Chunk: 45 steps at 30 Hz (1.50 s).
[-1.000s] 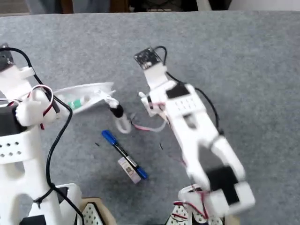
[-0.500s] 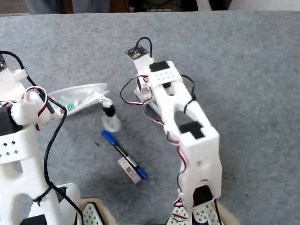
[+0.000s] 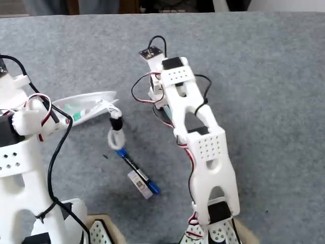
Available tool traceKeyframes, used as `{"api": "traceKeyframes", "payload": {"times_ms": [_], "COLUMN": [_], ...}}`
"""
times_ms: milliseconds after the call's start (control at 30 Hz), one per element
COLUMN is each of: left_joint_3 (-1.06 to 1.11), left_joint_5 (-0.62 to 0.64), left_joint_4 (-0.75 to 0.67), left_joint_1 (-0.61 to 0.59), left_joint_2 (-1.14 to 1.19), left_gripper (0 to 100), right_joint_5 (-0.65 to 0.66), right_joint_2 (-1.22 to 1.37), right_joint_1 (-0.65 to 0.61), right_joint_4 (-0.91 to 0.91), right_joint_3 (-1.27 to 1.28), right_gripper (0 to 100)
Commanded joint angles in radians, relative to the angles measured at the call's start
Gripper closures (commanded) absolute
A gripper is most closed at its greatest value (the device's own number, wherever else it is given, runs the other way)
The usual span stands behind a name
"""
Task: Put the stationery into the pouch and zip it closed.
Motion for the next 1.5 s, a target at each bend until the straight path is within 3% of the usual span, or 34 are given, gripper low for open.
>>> {"api": "traceKeyframes", "payload": {"times_ms": [0, 333, 500, 867, 1000, 1267, 1467], "left_joint_3": [-0.005, -0.004, -0.008, -0.058, -0.113, 0.101, 0.134], "left_joint_5": [0.006, 0.005, -0.020, -0.058, 0.009, 0.011, 0.006], "left_joint_4": [-0.002, 0.000, 0.003, 0.003, 0.006, 0.005, 0.002], "left_joint_1": [-0.012, -0.012, 0.008, 0.314, 0.332, 0.240, 0.182], "left_joint_2": [-0.025, -0.025, -0.035, -0.167, -0.196, -0.198, -0.150], "left_gripper": [97, 97, 97, 97, 97, 97, 97], "right_joint_5": [-0.012, -0.014, -0.014, -0.012, -0.014, -0.006, -0.005], "right_joint_2": [0.002, 0.002, -0.077, -0.438, -0.581, -0.949, -1.239], "right_joint_1": [-0.009, -0.008, 0.026, 0.107, 0.117, 0.072, -0.184], "right_joint_4": [0.064, 0.305, 0.308, 0.307, 0.308, 0.307, 0.288], "right_joint_3": [-0.105, -0.450, -0.504, -0.504, -0.499, -0.194, 0.114], "right_gripper": [98.8, 98.6, 98.6, 98.6, 98.6, 98.6, 98.6]}}
